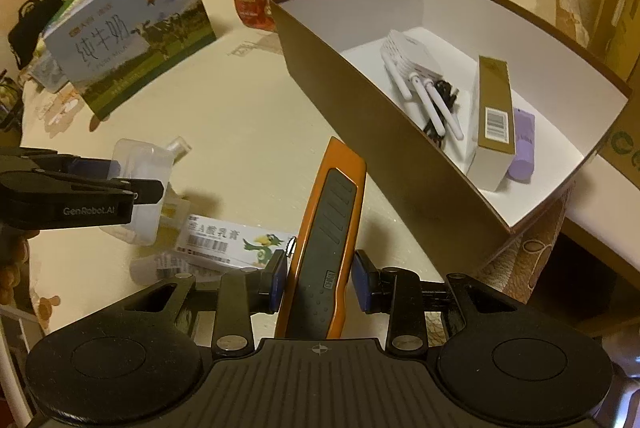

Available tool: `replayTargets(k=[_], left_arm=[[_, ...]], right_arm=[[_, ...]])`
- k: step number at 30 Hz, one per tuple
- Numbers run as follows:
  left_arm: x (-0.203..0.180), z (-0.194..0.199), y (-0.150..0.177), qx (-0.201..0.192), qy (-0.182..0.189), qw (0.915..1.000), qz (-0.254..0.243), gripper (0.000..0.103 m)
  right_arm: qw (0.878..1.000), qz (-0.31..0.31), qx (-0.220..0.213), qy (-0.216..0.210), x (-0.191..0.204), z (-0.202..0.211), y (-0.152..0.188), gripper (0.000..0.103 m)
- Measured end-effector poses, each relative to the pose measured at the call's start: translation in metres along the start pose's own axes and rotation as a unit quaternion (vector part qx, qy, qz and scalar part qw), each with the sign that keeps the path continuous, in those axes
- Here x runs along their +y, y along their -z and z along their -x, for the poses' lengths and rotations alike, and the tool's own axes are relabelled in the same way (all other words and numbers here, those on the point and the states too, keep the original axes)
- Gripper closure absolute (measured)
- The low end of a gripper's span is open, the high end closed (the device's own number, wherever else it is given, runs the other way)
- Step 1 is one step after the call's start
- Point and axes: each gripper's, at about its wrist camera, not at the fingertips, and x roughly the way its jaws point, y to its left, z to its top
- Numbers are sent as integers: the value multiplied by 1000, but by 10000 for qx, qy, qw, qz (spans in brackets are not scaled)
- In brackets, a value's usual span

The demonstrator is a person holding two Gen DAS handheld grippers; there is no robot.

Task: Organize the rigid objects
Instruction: 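Carry the utility knife and clear box with both tools into the shoebox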

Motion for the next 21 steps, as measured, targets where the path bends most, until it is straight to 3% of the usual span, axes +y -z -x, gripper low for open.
replayTargets(k=[14,21], left_arm=[[-9,48,-39,-410,210,9989,-134,51],[-24,64,-69,-645,397,9967,-299,51]], right_arm=[[9988,217,-376,-216,6,36,-25,71],[9983,44,-546,-210,-6,52,-41,71]])
